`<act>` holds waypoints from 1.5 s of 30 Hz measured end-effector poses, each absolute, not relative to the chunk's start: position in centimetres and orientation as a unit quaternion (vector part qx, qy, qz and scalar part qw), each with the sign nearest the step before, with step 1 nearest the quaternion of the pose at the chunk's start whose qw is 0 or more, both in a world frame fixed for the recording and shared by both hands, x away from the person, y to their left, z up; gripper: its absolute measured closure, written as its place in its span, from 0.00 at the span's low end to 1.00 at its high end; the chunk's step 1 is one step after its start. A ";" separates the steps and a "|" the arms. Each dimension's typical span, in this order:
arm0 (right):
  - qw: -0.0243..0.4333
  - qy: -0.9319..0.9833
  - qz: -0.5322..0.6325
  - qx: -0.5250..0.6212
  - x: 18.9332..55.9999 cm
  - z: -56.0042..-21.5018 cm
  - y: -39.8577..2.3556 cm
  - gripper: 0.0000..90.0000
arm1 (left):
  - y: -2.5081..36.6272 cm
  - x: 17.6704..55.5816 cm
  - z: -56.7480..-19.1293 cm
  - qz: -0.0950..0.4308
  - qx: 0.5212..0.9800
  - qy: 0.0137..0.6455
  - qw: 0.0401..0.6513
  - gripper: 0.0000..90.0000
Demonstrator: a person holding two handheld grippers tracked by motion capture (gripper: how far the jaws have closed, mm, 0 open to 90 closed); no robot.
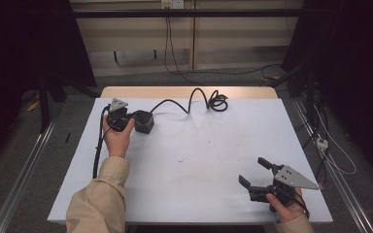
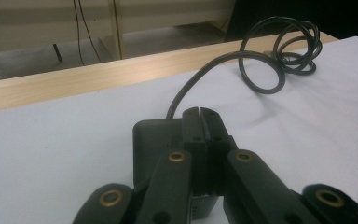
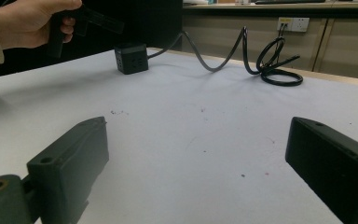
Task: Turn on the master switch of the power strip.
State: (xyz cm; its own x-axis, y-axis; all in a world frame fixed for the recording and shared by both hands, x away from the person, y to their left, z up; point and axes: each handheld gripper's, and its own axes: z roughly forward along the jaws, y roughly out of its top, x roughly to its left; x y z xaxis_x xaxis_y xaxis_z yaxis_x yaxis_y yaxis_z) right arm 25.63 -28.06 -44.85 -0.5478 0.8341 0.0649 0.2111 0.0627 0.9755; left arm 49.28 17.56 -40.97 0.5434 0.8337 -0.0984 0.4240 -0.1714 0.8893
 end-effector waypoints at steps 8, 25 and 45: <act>0.276 0.676 0.564 0.386 25.6 -44.8 -28.0 0.06 | 17.6 49.5 -41.2 0.211 0.735 0.430 0.480 1.00; 0.276 0.676 0.563 0.386 25.6 -44.9 -28.0 0.06 | 17.8 49.7 -41.4 0.212 0.735 0.435 0.475 1.00; 0.277 0.675 0.564 0.388 25.6 -44.8 -28.1 0.06 | 17.6 49.9 -41.9 0.210 0.738 0.438 0.468 1.00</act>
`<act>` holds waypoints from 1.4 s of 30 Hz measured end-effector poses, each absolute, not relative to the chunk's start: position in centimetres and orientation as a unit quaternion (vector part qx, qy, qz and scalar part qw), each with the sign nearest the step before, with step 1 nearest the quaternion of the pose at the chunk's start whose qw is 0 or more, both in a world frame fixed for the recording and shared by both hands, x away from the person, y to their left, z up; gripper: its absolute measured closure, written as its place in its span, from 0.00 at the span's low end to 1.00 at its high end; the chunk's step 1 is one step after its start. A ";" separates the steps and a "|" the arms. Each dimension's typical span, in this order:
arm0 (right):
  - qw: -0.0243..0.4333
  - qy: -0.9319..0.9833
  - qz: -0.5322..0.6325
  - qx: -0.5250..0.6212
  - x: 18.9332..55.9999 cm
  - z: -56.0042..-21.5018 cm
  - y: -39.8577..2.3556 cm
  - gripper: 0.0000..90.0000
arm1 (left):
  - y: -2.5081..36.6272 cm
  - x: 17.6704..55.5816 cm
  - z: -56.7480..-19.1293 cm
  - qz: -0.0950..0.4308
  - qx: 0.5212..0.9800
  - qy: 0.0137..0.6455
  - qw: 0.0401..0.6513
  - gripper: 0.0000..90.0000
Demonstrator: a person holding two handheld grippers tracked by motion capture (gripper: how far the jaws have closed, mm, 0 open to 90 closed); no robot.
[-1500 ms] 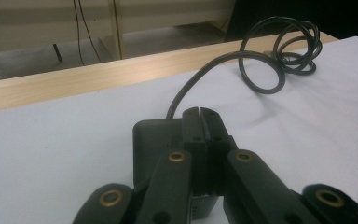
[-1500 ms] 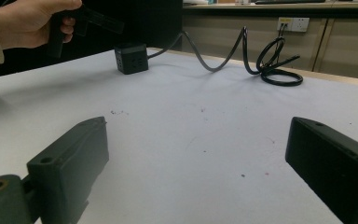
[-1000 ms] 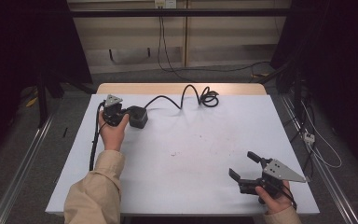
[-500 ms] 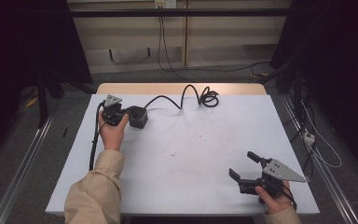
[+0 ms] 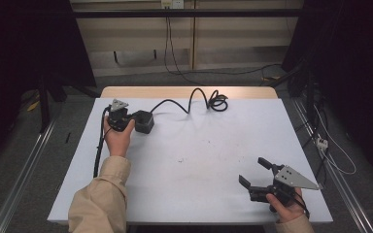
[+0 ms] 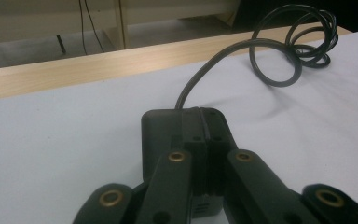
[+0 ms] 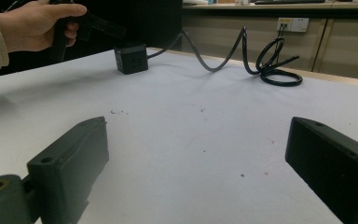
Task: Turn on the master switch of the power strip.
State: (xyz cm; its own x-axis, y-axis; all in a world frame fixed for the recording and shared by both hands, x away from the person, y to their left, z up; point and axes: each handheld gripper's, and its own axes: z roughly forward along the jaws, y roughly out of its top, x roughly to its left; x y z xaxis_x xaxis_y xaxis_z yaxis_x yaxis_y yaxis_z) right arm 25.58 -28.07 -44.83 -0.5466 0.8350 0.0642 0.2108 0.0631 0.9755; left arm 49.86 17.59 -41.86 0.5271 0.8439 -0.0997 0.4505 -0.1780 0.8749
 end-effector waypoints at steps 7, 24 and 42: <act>0.277 0.675 0.564 0.387 25.6 -44.8 -28.1 0.06 | 17.6 49.9 -41.9 0.214 0.741 0.438 0.461 1.00; 0.278 0.674 0.564 0.387 25.5 -44.8 -28.1 0.06 | 17.3 49.9 -42.2 0.214 0.745 0.438 0.456 1.00; 0.277 0.675 0.564 0.386 25.5 -44.8 -28.1 0.06 | 17.3 49.9 -42.3 0.217 0.753 0.431 0.447 1.00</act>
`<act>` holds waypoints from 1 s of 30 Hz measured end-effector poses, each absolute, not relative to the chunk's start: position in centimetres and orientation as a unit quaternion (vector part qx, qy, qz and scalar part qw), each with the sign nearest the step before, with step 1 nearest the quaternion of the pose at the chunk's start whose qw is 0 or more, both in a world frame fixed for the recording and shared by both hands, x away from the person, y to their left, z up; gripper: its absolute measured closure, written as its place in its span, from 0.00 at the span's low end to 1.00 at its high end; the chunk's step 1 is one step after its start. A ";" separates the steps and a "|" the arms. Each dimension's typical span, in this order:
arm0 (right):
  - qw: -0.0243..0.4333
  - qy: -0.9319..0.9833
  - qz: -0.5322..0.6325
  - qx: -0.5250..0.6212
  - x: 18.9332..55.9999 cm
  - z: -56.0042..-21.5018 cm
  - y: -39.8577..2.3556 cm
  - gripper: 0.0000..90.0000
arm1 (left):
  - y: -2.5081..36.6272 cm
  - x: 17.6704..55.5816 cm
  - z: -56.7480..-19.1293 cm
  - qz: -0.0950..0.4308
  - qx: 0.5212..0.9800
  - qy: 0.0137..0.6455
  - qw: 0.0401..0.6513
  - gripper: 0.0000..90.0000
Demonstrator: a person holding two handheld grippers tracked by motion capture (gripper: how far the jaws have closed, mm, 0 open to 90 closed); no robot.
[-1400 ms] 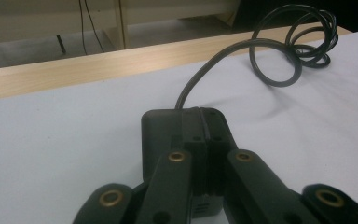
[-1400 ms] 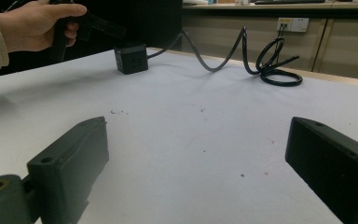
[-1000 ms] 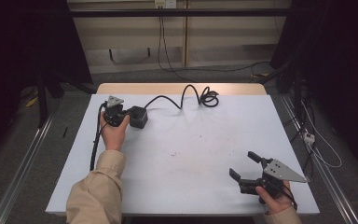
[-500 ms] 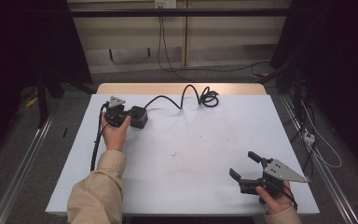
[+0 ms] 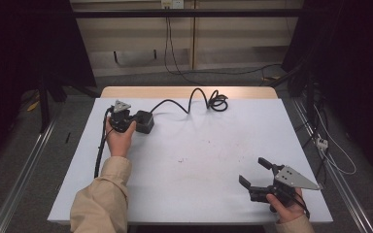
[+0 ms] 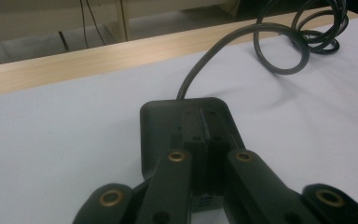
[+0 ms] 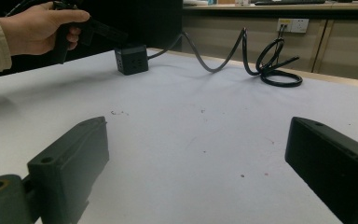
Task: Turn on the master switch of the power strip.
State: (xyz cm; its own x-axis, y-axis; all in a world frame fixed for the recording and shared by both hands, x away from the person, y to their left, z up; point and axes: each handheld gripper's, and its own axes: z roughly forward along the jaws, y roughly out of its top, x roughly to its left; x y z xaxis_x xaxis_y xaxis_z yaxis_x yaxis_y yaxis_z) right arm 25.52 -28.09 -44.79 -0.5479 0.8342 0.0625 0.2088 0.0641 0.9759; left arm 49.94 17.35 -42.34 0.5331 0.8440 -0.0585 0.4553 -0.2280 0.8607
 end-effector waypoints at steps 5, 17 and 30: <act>0.277 0.675 0.564 0.387 25.5 -44.8 -28.1 0.06 | 17.3 50.0 -42.4 0.220 0.751 0.432 0.448 1.00; 0.277 0.675 0.564 0.387 25.5 -44.8 -28.1 0.06 | 17.3 50.0 -42.5 0.216 0.751 0.433 0.450 1.00; 0.278 0.675 0.565 0.385 25.4 -44.7 -28.1 0.06 | 17.4 50.0 -42.5 0.215 0.752 0.435 0.446 1.00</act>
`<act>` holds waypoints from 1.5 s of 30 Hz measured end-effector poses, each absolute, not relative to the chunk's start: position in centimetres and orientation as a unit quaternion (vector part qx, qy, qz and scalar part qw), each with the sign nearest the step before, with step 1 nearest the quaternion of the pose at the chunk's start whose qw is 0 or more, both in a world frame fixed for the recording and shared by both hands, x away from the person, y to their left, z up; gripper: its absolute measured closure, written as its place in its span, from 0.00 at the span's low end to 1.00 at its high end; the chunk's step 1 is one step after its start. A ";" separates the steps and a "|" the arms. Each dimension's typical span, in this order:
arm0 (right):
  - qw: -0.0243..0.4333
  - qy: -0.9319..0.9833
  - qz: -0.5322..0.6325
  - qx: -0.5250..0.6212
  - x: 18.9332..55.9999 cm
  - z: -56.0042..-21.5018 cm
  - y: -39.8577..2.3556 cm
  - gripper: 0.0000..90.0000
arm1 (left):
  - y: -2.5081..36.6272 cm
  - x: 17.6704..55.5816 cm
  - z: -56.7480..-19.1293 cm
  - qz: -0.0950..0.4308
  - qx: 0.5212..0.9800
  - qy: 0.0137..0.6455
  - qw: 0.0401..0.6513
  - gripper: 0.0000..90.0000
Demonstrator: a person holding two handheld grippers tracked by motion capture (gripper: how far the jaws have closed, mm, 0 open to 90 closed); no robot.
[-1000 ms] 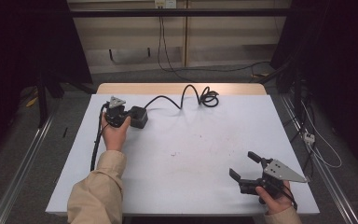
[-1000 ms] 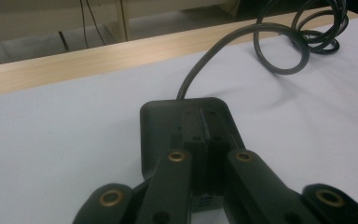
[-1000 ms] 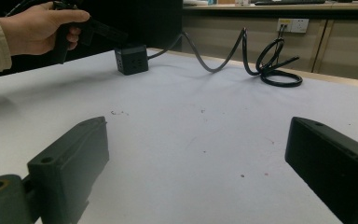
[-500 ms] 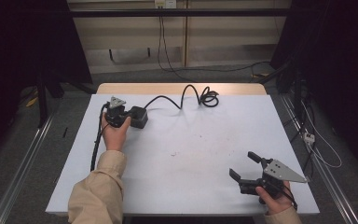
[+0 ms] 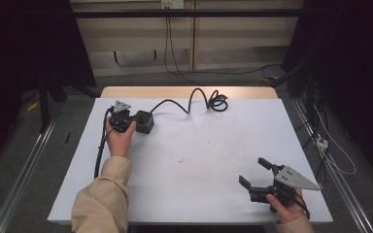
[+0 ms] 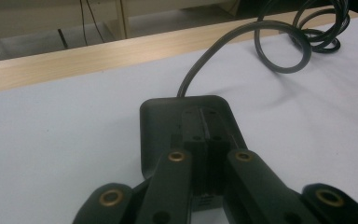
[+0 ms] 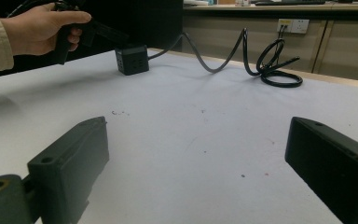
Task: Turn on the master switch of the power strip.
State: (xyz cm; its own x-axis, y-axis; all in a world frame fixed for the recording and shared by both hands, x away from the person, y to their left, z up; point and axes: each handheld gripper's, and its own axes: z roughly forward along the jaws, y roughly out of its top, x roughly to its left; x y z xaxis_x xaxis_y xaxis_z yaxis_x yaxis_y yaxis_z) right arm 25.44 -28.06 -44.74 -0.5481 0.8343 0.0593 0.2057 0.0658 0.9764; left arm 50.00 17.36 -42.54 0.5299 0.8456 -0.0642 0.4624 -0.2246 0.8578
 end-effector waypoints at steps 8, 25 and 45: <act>0.278 0.675 0.565 0.385 25.4 -44.7 -28.0 0.06 | 17.2 50.0 -42.5 0.217 0.752 0.436 0.444 1.00; 0.278 0.674 0.566 0.384 25.3 -44.6 -28.0 0.06 | 17.2 49.9 -42.6 0.215 0.750 0.442 0.442 1.00; 0.278 0.674 0.567 0.384 25.3 -44.6 -28.0 0.06 | 17.0 49.9 -42.6 0.218 0.750 0.445 0.439 1.00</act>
